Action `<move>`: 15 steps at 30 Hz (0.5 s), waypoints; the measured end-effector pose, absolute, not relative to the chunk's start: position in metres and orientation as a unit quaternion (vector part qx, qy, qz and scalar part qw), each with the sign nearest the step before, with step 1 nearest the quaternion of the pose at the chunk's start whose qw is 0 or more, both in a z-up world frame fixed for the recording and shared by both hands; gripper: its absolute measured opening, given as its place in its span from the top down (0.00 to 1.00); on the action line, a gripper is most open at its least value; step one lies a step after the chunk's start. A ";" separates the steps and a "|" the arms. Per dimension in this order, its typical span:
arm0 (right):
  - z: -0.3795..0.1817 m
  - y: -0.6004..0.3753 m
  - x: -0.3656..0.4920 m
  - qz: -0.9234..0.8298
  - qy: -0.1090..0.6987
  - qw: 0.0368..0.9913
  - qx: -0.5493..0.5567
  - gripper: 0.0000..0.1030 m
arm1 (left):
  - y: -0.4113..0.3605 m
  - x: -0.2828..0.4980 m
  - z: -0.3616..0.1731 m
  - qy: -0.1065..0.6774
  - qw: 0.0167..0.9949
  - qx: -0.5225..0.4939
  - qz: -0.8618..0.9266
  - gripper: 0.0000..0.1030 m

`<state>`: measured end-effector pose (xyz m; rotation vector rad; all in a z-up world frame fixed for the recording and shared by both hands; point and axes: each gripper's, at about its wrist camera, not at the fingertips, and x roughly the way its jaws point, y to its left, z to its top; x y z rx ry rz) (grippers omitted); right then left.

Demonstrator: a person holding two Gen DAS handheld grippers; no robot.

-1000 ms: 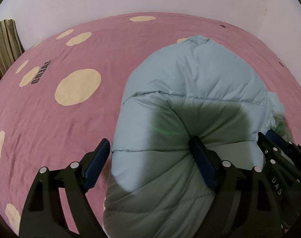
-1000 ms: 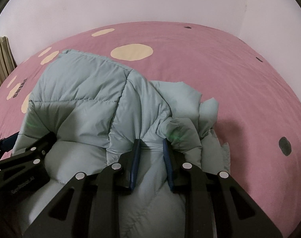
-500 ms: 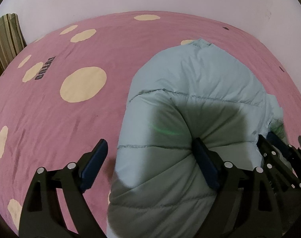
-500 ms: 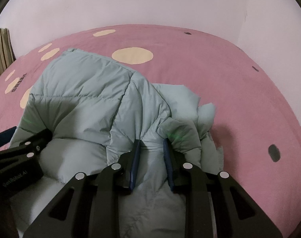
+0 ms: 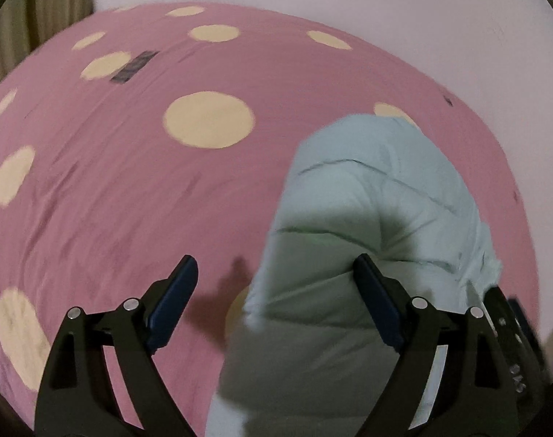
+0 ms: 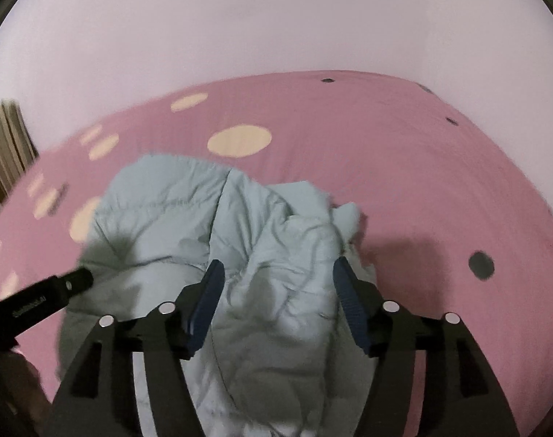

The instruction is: Fold large clothes

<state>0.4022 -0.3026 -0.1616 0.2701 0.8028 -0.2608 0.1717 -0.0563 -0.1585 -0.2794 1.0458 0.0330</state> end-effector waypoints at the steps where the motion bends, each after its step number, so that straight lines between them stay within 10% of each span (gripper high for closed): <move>1: -0.161 -0.310 0.397 -0.126 0.385 0.901 0.156 0.38 | -0.051 0.168 -0.157 0.496 0.855 -0.147 0.022 0.15; 15: -0.207 -0.352 0.370 -0.109 0.385 0.850 0.342 0.28 | -0.020 0.142 -0.180 0.503 0.813 -0.288 0.060 0.15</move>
